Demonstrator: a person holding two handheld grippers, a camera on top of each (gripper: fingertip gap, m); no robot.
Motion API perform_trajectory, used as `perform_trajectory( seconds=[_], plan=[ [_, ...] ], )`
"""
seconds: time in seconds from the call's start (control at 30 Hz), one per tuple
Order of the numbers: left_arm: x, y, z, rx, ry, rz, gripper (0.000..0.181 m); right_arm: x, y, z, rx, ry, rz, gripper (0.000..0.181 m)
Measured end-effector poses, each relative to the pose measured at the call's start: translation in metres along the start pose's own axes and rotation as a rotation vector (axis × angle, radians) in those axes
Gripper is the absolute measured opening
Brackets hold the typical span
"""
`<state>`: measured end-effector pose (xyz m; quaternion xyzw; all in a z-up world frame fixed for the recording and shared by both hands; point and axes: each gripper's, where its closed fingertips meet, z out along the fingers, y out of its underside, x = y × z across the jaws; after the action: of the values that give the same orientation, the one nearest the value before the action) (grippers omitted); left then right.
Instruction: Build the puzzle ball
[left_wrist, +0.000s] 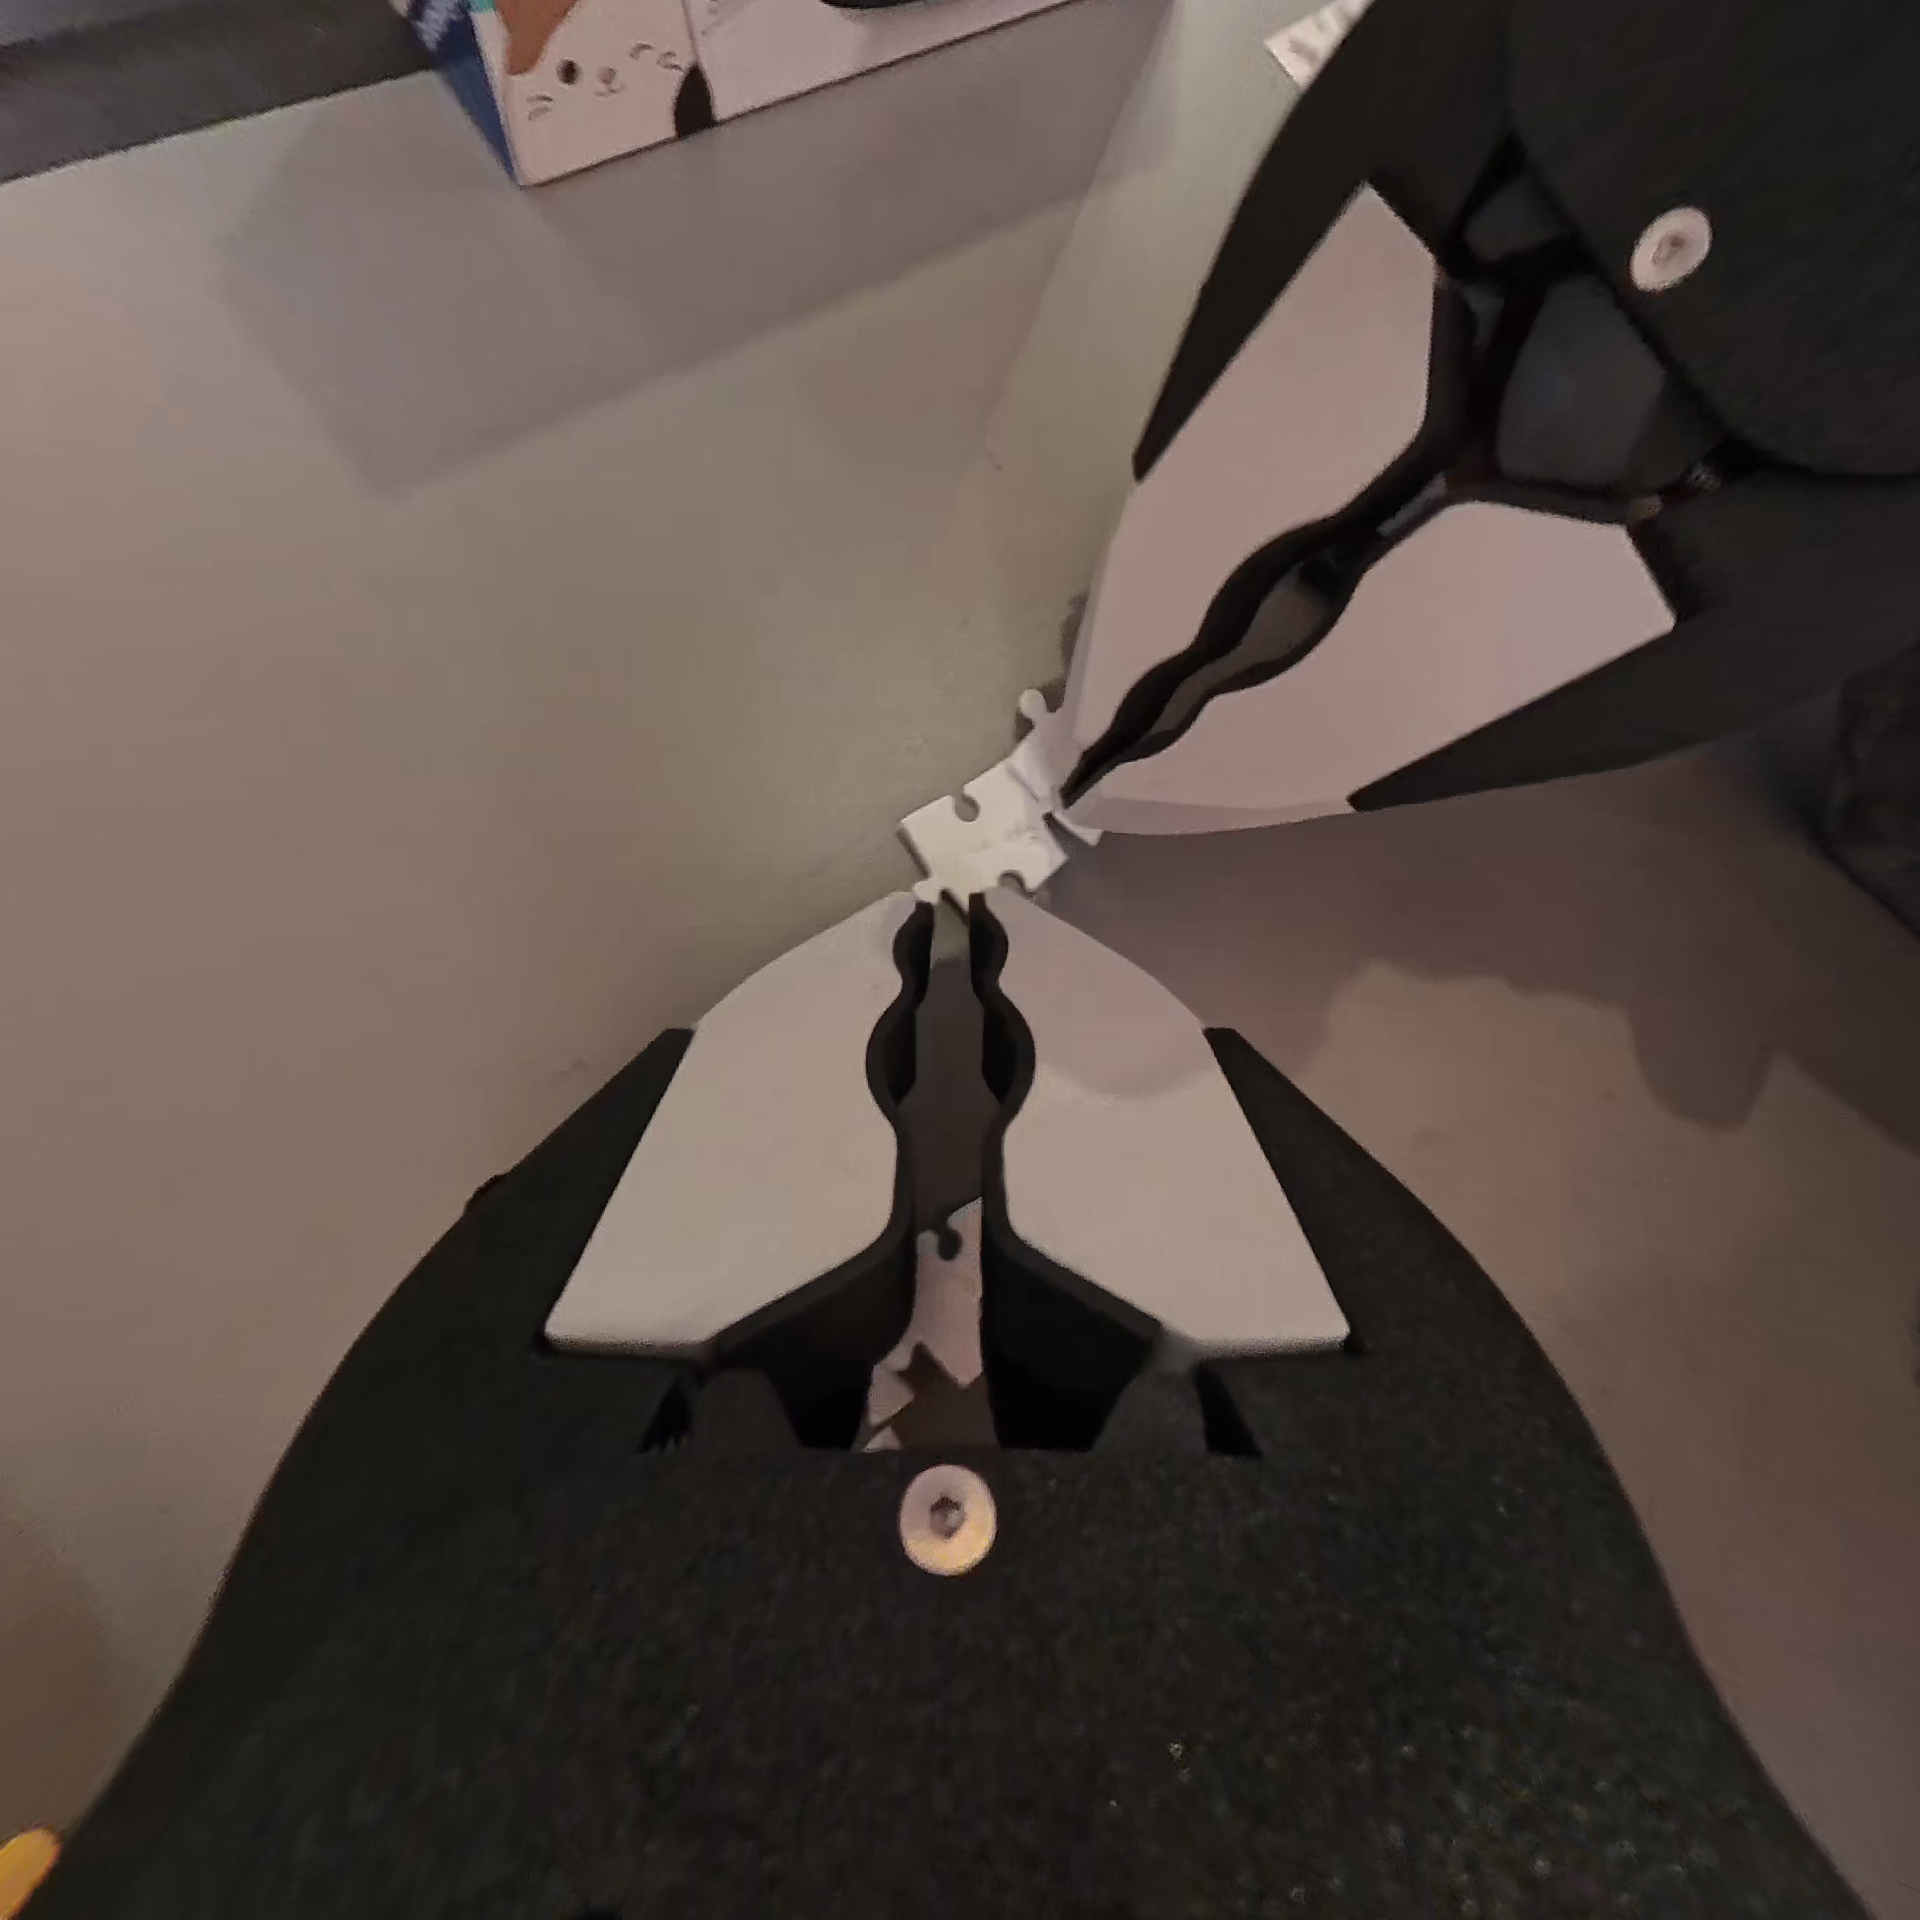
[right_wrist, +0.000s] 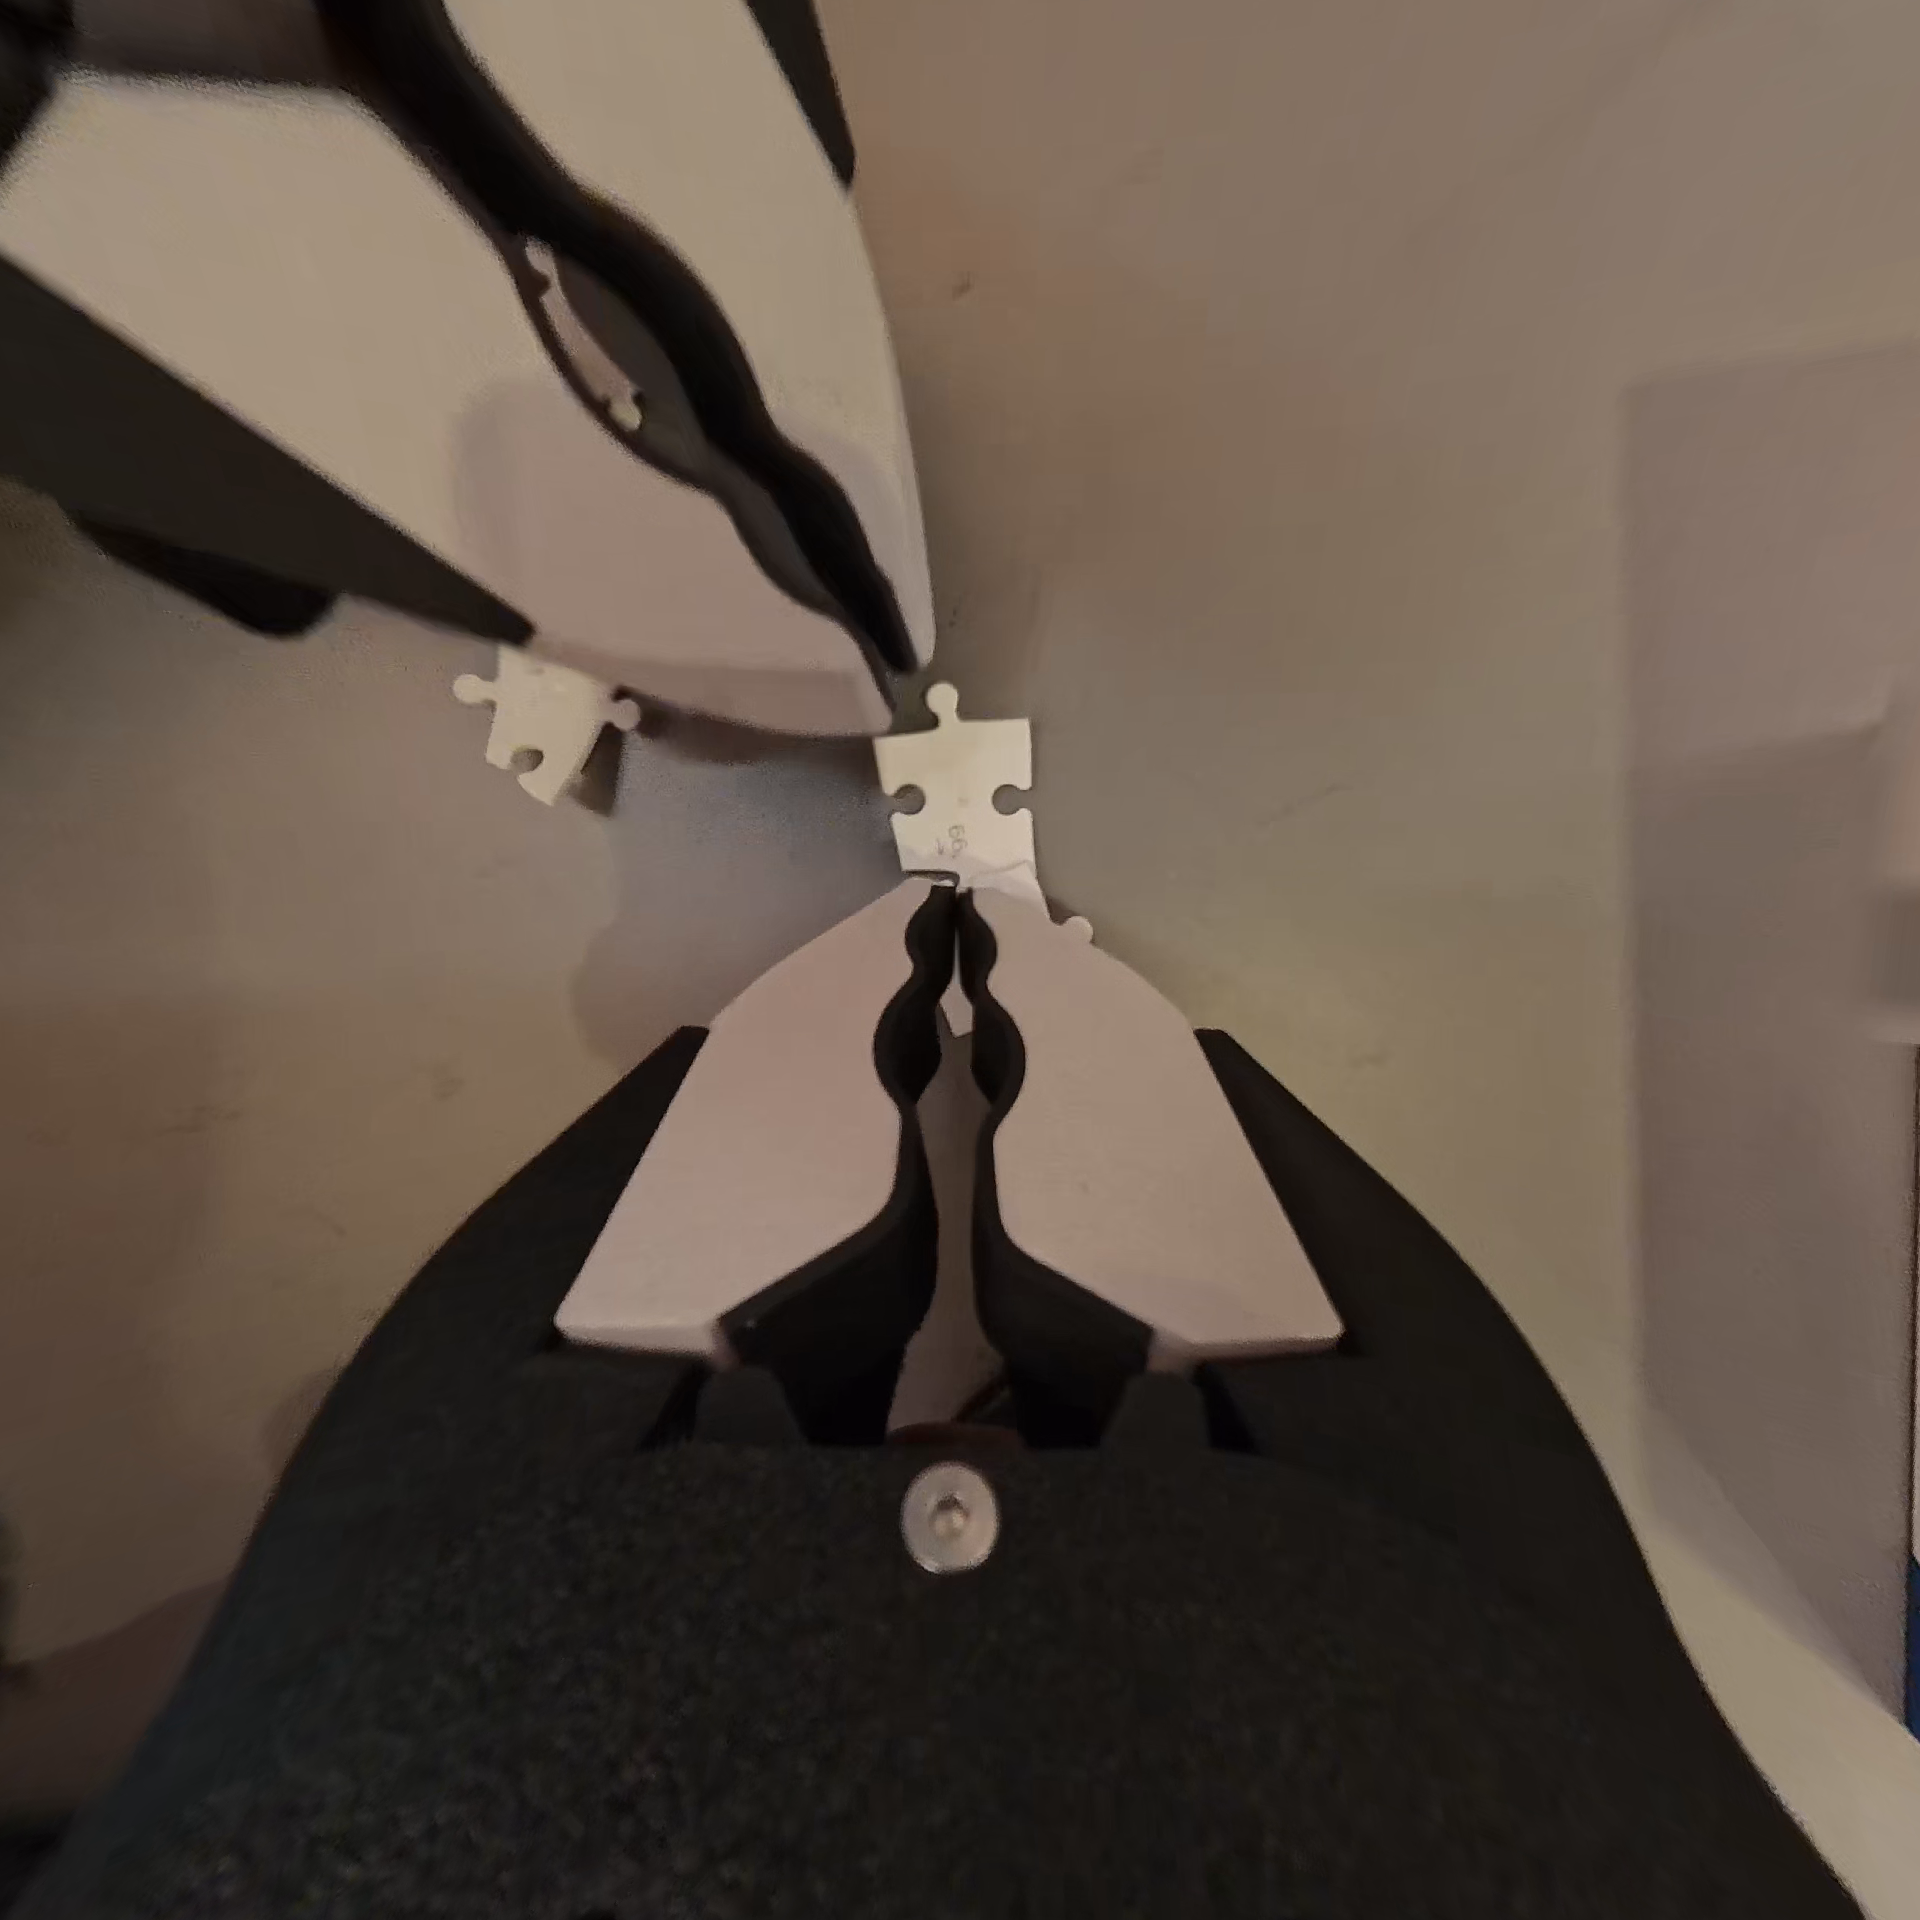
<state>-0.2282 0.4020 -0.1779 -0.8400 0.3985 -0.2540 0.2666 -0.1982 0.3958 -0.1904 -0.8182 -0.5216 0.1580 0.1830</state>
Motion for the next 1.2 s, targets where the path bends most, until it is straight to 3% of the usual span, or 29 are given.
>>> perform_trajectory(
  seconds=[0.3, 0.5, 0.7, 1.03, 1.2],
  plan=[
    [-0.002, 0.003, 0.001, -0.005, 0.007, -0.018, 0.006, 0.004, 0.002, 0.003, -0.036, 0.055, -0.028, 0.000],
    [-0.006, -0.002, -0.004, 0.027, -0.015, -0.015, 0.006, 0.011, -0.006, -0.013, 0.031, 0.051, 0.017, 0.000],
    [-0.012, -0.004, -0.009, 0.048, -0.033, -0.031, 0.006, 0.005, -0.003, 0.005, -0.010, 0.036, -0.009, 0.000],
    [-0.018, -0.009, -0.016, 0.086, -0.054, -0.047, 0.006, 0.005, -0.010, -0.011, 0.034, 0.027, 0.001, 0.000],
    [-0.020, -0.010, -0.019, 0.103, -0.062, -0.056, 0.006, 0.002, -0.005, -0.001, 0.010, 0.039, -0.015, 0.000]
  ],
)
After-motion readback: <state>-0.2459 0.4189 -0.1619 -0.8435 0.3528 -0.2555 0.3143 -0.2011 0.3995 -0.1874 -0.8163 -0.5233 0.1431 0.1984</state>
